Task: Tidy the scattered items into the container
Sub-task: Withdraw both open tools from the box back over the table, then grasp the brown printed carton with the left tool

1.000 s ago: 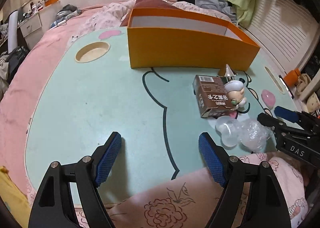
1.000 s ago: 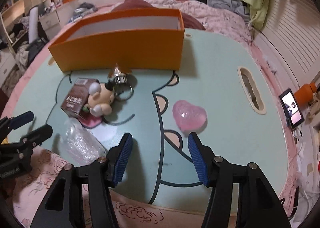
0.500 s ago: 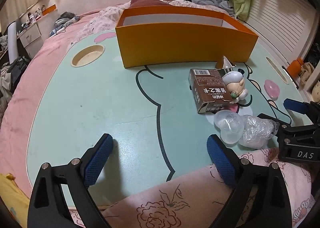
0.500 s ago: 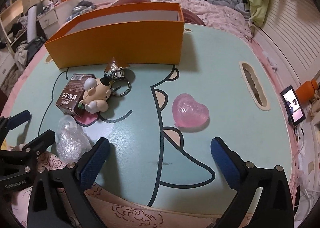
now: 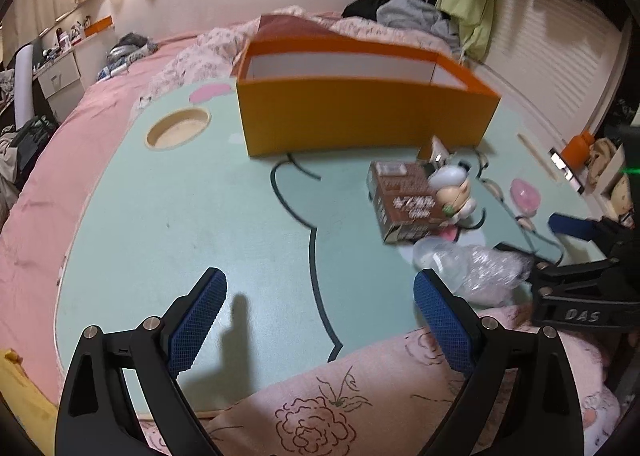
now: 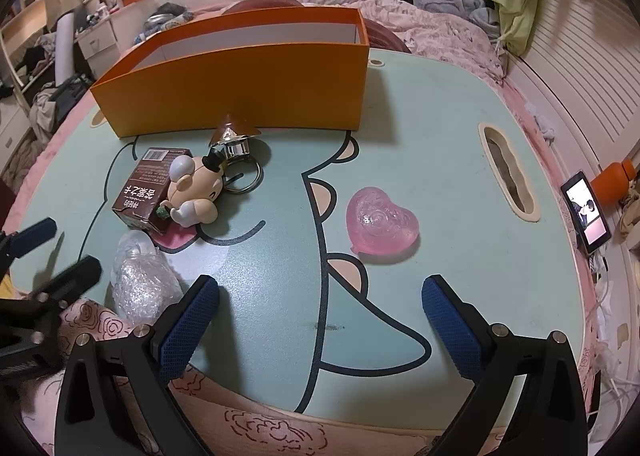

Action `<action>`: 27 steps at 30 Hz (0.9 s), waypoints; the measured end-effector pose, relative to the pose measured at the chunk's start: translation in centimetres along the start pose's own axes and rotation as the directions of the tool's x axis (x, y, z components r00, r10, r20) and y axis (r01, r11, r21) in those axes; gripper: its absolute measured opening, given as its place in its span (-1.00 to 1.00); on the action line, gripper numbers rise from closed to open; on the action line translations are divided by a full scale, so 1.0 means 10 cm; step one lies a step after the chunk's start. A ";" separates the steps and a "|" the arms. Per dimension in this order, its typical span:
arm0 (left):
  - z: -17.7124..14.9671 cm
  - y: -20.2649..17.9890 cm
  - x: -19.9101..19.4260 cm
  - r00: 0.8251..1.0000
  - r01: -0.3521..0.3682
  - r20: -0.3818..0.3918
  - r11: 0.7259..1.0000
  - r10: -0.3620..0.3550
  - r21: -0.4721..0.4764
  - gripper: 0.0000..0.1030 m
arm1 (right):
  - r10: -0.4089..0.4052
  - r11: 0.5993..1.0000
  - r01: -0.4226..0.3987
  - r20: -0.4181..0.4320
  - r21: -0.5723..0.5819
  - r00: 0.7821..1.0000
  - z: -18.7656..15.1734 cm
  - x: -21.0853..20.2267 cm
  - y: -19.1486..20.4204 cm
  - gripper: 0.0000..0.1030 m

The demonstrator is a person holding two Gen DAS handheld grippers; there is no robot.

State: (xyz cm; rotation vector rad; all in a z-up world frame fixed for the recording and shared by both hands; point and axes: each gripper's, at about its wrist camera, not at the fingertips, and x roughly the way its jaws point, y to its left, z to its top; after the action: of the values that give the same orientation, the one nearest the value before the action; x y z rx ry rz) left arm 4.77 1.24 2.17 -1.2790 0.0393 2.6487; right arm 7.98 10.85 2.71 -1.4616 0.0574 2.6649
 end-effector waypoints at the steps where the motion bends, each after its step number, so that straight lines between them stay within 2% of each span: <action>1: 0.02 0.00 -0.02 1.000 0.008 0.007 1.000 -0.008 -0.001 0.84 | 0.000 1.000 0.000 0.000 0.000 1.000 0.00 0.00 0.00 0.97; 6: 0.17 -0.06 -0.05 0.999 -0.004 0.048 0.999 0.002 0.037 0.79 | 0.000 1.000 0.000 0.001 0.000 1.000 0.00 0.00 0.00 0.97; 10: 0.30 -0.13 0.05 0.999 0.037 0.019 0.998 -0.038 0.050 0.69 | 0.001 1.000 -0.001 0.001 0.000 1.000 0.00 0.00 0.00 0.97; 11: 0.32 -0.15 0.07 0.999 0.040 0.016 0.998 -0.040 0.053 0.64 | 0.001 1.000 -0.001 0.001 -0.001 1.000 0.00 0.00 0.00 0.97; 12: 0.36 -0.18 0.11 0.999 0.038 0.010 0.997 -0.039 0.060 0.51 | 0.001 1.000 -0.001 0.001 -0.001 1.000 0.00 0.00 0.00 0.97; 13: 0.39 -0.21 0.14 0.999 0.040 0.002 0.997 -0.040 0.072 0.48 | 0.001 1.000 -0.001 0.001 0.000 1.000 0.00 0.00 0.00 0.97; 18: 0.53 -0.36 0.32 0.999 0.040 -0.039 0.993 -0.036 0.115 0.48 | 0.001 1.000 -0.001 0.001 -0.001 1.000 0.00 0.00 0.00 0.97; 22: 0.52 -0.51 0.39 0.998 0.036 -0.052 0.984 -0.027 0.172 0.48 | 0.002 1.000 -0.002 0.001 -0.001 1.000 0.00 0.00 0.00 0.97; 25: 0.52 -0.52 0.45 0.998 0.026 -0.069 0.984 -0.014 0.175 0.47 | 0.002 1.000 -0.002 0.002 -0.001 1.000 0.00 0.00 -0.01 0.97; 27: 0.50 -0.47 0.48 0.996 0.034 -0.081 0.987 -0.021 0.158 0.23 | 0.002 1.000 -0.002 0.001 -0.001 1.000 0.00 0.00 0.00 0.97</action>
State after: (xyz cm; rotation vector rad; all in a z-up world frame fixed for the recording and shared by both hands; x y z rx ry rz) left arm -1.18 7.19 1.85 -1.3206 0.2381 2.5131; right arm 8.03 10.88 2.70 -1.4613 0.0574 2.6679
